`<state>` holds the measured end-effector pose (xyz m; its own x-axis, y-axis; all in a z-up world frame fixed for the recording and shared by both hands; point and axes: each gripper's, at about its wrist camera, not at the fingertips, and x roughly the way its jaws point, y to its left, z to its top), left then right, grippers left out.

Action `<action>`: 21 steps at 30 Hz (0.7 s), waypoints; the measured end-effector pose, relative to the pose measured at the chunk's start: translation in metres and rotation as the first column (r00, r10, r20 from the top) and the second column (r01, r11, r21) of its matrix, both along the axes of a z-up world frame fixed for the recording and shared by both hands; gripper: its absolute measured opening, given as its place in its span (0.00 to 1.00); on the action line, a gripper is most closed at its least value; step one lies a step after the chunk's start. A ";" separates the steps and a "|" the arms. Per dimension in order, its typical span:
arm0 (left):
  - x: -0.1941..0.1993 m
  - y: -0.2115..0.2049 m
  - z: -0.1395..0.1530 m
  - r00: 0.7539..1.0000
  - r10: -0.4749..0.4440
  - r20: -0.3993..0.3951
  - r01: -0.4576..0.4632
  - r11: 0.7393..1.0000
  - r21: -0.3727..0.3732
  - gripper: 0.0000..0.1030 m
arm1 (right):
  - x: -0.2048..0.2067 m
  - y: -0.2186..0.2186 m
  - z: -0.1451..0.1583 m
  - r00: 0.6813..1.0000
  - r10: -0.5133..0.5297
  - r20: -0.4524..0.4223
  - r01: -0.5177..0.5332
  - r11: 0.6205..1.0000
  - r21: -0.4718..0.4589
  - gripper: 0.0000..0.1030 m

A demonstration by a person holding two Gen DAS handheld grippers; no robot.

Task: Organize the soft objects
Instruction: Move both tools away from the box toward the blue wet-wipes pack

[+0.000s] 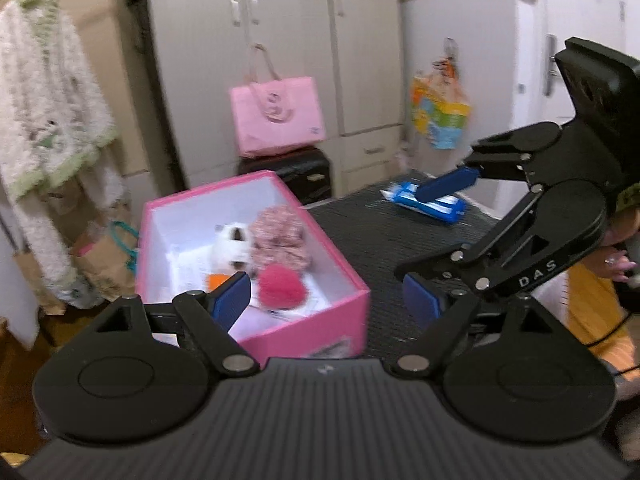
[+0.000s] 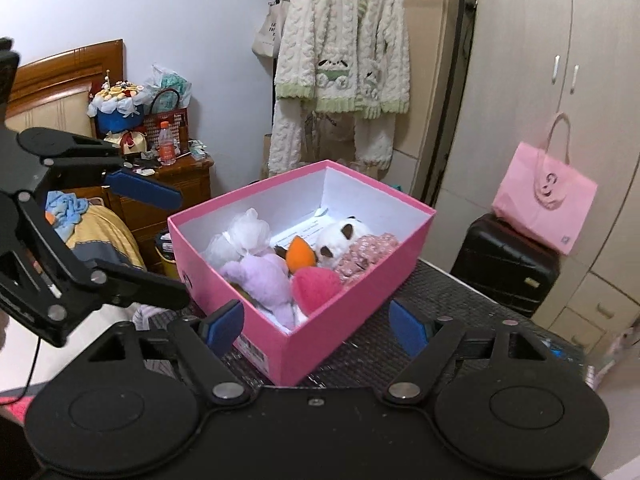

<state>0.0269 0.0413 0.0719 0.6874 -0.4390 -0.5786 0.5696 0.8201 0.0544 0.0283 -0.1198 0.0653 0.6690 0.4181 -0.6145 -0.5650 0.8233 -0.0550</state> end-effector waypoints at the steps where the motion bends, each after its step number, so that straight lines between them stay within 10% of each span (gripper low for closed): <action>1: -0.001 -0.004 0.000 1.000 -0.016 -0.017 0.016 1.000 -0.007 0.81 | -0.005 -0.005 0.001 1.000 -0.004 0.007 0.004 1.000 -0.003 0.81; 21: 0.039 -0.122 -0.024 0.971 -0.190 -0.146 0.178 0.980 -0.091 0.84 | -0.015 -0.129 -0.050 0.991 -0.123 0.057 0.120 0.991 0.052 0.83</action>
